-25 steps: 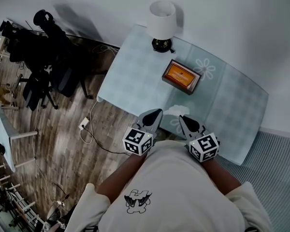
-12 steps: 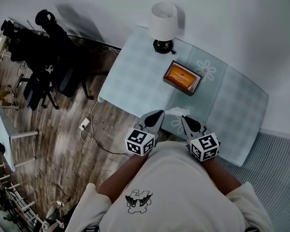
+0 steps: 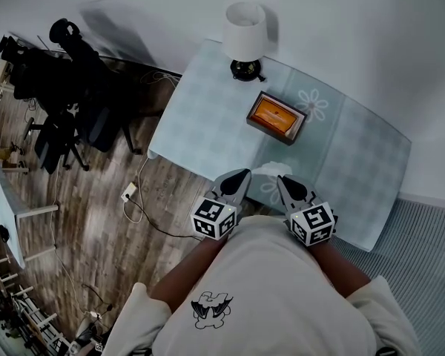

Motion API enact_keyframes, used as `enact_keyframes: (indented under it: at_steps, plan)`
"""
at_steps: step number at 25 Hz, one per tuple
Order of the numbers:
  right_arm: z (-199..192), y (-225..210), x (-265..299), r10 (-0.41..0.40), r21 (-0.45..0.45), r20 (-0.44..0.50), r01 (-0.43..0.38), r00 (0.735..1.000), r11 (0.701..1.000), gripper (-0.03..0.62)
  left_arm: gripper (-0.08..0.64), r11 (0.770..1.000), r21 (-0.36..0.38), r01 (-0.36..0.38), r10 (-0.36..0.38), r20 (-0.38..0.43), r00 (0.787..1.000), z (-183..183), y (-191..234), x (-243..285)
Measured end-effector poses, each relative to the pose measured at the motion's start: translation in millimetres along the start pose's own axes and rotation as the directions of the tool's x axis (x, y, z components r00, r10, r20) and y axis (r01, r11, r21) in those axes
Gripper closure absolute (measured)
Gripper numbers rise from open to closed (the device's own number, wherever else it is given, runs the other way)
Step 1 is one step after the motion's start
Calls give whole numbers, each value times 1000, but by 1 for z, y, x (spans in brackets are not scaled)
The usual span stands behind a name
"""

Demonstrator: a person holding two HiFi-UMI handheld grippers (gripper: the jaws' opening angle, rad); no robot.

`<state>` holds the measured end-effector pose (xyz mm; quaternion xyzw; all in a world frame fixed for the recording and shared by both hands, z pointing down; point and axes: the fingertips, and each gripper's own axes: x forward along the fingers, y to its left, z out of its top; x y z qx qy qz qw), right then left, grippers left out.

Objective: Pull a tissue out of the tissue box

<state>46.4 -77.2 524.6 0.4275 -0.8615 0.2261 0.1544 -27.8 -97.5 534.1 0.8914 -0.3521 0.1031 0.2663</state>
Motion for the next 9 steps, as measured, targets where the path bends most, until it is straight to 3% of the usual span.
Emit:
enact_keyframes:
  at_steps: [9]
  plan:
    - [3,11,13,34,10,21,-34,999,999,580,555,1000,9,-24,25,-21,999,1,10,-9]
